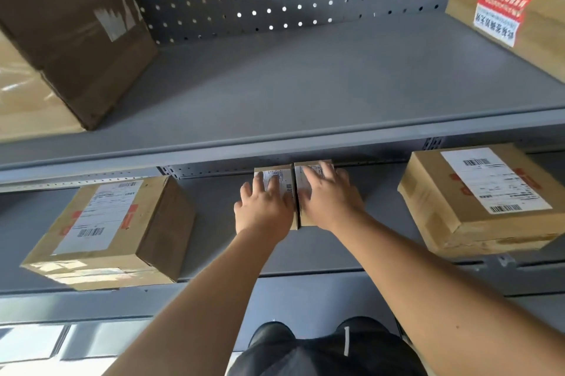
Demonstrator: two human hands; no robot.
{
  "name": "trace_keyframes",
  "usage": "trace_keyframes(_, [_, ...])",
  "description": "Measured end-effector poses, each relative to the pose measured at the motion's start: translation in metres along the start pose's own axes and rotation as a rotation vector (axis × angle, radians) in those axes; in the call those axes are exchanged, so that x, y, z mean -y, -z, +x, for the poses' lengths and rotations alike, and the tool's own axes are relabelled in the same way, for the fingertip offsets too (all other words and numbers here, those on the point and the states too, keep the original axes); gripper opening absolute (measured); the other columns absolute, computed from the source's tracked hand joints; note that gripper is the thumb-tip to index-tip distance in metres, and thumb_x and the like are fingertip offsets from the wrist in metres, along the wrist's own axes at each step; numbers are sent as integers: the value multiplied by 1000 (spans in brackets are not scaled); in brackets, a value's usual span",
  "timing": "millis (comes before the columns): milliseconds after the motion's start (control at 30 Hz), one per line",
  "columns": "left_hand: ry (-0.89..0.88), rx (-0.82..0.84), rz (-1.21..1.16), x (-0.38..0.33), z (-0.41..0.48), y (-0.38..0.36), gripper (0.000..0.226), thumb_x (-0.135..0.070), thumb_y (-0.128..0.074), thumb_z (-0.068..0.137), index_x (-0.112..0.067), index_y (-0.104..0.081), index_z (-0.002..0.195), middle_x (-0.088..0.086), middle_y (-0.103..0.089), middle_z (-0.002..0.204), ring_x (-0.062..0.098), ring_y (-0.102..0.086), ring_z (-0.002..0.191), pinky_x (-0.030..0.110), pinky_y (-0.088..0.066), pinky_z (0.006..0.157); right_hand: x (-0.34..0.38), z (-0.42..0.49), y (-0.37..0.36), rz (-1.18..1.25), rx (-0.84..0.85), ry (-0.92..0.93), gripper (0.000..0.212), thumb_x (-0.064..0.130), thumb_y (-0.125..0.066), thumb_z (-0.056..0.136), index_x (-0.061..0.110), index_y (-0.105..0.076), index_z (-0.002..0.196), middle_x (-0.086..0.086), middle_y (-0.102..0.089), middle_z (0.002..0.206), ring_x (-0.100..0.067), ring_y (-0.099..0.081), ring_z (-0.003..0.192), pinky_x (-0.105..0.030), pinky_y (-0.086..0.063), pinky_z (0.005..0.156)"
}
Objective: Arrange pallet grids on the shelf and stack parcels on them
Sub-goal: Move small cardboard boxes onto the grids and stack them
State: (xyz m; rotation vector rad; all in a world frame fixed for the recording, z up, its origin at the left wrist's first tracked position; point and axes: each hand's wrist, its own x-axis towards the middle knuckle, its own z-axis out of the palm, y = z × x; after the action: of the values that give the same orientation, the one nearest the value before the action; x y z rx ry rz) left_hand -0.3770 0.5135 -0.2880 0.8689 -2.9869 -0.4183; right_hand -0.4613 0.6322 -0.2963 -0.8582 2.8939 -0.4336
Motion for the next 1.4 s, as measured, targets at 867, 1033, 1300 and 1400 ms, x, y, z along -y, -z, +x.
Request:
trace_keyframes(867, [-33,185,37,13,-25,-2,77,-59,-51,86,-41,-15,152,-13,-3,164,35,-34,129,46,-44,96,-18,-32,10,45,145,-160,60,50,-57,86,33,-36,140,5,-26,158,-38,-41,122,-44,-48,91])
trace_keyframes(1033, [-56,331,7,18,-54,24,72,-53,-56,83,-42,-21,145,-11,-16,156,34,-39,123,48,-51,92,-6,-62,40,27,276,-193,59,51,-59,86,35,-40,139,6,-35,152,-39,-42,125,-45,-48,92])
trace_keyframes(1300, [-16,354,-29,12,-92,79,66,-50,-56,85,-39,-29,143,-10,-26,148,32,-41,121,42,-47,86,17,-100,93,32,302,-187,58,50,-57,82,39,-42,138,12,-36,146,-35,-44,121,-43,-45,93])
trace_keyframes(1400, [26,306,-49,9,-105,93,66,-51,-56,81,-40,-30,141,-11,-26,148,32,-42,122,45,-48,89,27,-109,109,48,260,-152,52,46,-57,84,38,-45,134,10,-37,143,-34,-43,119,-43,-44,92])
